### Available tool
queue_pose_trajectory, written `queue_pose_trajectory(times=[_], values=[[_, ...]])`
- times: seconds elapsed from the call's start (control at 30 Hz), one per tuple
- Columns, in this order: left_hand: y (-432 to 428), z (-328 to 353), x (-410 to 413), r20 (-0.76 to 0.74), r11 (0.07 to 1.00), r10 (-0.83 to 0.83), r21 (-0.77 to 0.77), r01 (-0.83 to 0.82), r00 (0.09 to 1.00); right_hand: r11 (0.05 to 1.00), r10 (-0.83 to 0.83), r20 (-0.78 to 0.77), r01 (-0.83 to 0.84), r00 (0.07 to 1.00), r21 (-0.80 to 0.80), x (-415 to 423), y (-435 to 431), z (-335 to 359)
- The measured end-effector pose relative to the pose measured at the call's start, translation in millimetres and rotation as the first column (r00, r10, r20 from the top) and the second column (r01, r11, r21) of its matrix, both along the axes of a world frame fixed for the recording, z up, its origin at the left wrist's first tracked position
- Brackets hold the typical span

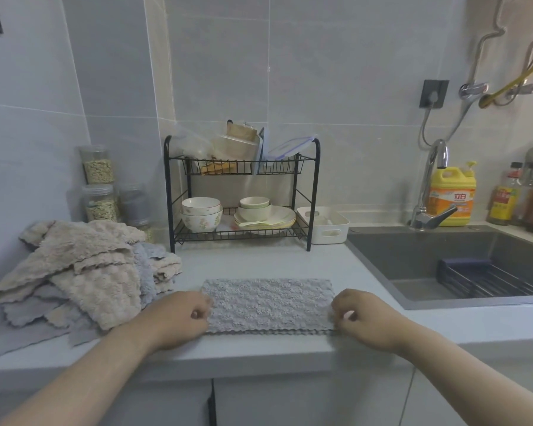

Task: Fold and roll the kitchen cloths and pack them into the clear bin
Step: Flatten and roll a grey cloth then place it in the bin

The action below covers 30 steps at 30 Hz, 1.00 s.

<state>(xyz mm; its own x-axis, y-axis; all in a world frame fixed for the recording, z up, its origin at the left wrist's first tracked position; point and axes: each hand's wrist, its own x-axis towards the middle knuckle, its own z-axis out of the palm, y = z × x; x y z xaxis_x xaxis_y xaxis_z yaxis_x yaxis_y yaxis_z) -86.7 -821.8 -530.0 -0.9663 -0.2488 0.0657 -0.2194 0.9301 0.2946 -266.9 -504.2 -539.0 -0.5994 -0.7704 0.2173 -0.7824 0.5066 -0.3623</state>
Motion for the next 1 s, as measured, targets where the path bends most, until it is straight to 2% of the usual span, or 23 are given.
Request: queue_pose_trajectory(times=[0.07, 0.1, 0.13, 0.2, 0.27, 0.33, 0.43, 0.6, 0.73, 0.8, 0.9, 1.0], values=[[8, 8, -6, -0.176, 0.988, 0.021, -0.147, -0.047, 0.984, 0.946, -0.25, 0.036, 0.253, 0.967, -0.201, -3, -9, 1], [11, 8, -11, -0.198, 0.982, 0.019, -0.183, -0.056, 0.98, 0.896, -0.39, 0.06, 0.394, 0.919, -0.206, -6, -16, 1], [14, 6, -16, -0.166, 0.982, 0.015, -0.181, -0.045, 0.986, 0.858, -0.496, 0.064, 0.5, 0.866, -0.116, -9, -24, 1], [18, -7, -25, -0.08, 0.997, -0.015, -0.072, 0.009, 0.997, 0.806, -0.584, 0.016, 0.578, 0.812, 0.128, -10, -41, -1], [17, -18, -32, -0.041, 0.997, -0.018, 0.072, 0.021, 0.999, 0.765, -0.616, -0.043, 0.61, 0.787, 0.208, -7, -54, -5], [11, -24, -37, -0.011, 0.994, -0.008, 0.113, 0.01, 1.0, 0.762, -0.618, -0.073, 0.619, 0.783, 0.192, -7, -59, -8], [8, -27, -42, 0.027, 0.996, -0.029, 0.081, 0.026, 0.999, 0.767, -0.62, -0.05, 0.619, 0.783, 0.171, -14, -63, -13], [4, -32, -40, -0.12, 0.958, 0.103, 0.278, -0.066, 0.987, 0.813, -0.578, 0.166, 0.582, 0.799, 0.029, -29, -59, -1], [6, -33, -43, -0.05, 0.987, 0.053, 0.153, -0.045, 0.997, 0.784, -0.595, 0.276, 0.621, 0.755, -0.01, -44, -50, 17], [7, -33, -46, -0.033, 0.99, 0.057, 0.131, -0.052, 0.998, 0.808, -0.537, 0.345, 0.587, 0.77, -0.053, -40, -52, 30], [4, -33, -44, -0.068, 0.974, 0.091, 0.214, -0.075, 0.993, 0.844, -0.387, 0.413, 0.497, 0.825, -0.202, -25, -68, 54], [3, -33, -41, -0.088, 0.971, 0.089, 0.229, -0.067, 0.992, 0.909, -0.259, 0.334, 0.345, 0.906, -0.233, -9, -94, 66]])
